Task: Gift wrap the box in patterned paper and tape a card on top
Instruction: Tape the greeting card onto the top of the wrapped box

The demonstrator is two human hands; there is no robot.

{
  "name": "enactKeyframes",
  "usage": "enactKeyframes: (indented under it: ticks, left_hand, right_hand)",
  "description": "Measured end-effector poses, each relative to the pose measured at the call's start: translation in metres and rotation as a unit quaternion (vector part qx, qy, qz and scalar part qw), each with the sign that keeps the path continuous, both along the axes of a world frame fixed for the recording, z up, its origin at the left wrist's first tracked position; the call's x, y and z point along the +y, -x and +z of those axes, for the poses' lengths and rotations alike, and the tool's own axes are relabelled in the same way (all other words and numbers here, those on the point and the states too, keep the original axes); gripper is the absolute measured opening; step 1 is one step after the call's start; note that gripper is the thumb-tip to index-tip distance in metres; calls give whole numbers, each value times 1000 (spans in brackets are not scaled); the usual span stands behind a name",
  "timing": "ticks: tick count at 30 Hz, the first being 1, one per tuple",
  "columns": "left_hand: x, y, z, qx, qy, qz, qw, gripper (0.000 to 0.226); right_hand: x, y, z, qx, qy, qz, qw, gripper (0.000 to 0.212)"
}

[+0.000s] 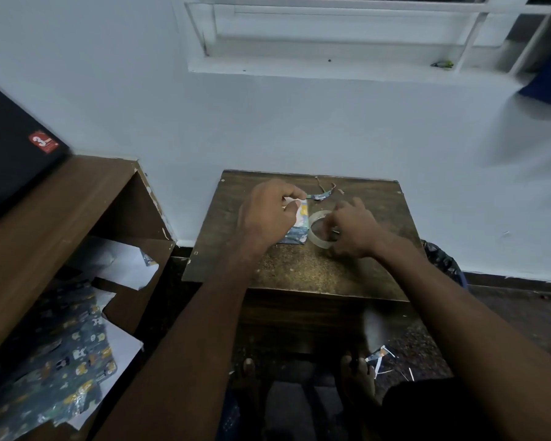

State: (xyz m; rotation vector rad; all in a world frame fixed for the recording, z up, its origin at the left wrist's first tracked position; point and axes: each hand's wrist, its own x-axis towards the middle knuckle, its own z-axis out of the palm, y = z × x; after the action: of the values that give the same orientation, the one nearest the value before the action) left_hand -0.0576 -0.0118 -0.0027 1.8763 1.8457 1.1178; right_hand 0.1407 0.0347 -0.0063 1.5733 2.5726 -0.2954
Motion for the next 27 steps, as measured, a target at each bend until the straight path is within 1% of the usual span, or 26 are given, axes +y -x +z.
enactKeyframes:
  ticks: [2, 4, 6, 11, 13, 16, 20, 23, 27]
  left_hand:
    - [2, -8, 3, -15, -7, -10, 1000, 19]
    - [3, -15, 6, -29, -3, -24, 999, 19]
    - [7, -21, 7, -39, 6, -39, 998, 21]
    - [15, -32, 3, -36, 21, -79, 996, 23]
    - [16, -37, 5, -44, 19, -88, 995, 21]
    - [13, -43, 10, -78, 20, -93, 992, 16]
    - [5, -51, 16, -154, 12, -114, 981, 15]
    - [2, -54, 19, -220, 8, -103, 970, 13]
    - [1, -55, 18, -246, 8, -82, 966, 8]
  right_hand:
    - [0, -3, 1, 35, -21, 9, 999, 14]
    - [3, -11, 4, 85, -17, 6, 996, 4]
    - [5, -23, 11, 146, 5, -15, 989, 12]
    - [6, -54, 22, 299, 25, -38, 953, 10]
    - [5, -61, 25, 338, 26, -30, 940, 11]
    - [5, -66, 30, 387, 35, -17, 921, 12]
    - [6, -64, 34, 411, 41, 3, 911, 14]
    - [3, -61, 36, 412, 51, 16, 910, 14]
    - [1, -61, 36, 415, 59, 35, 907, 14]
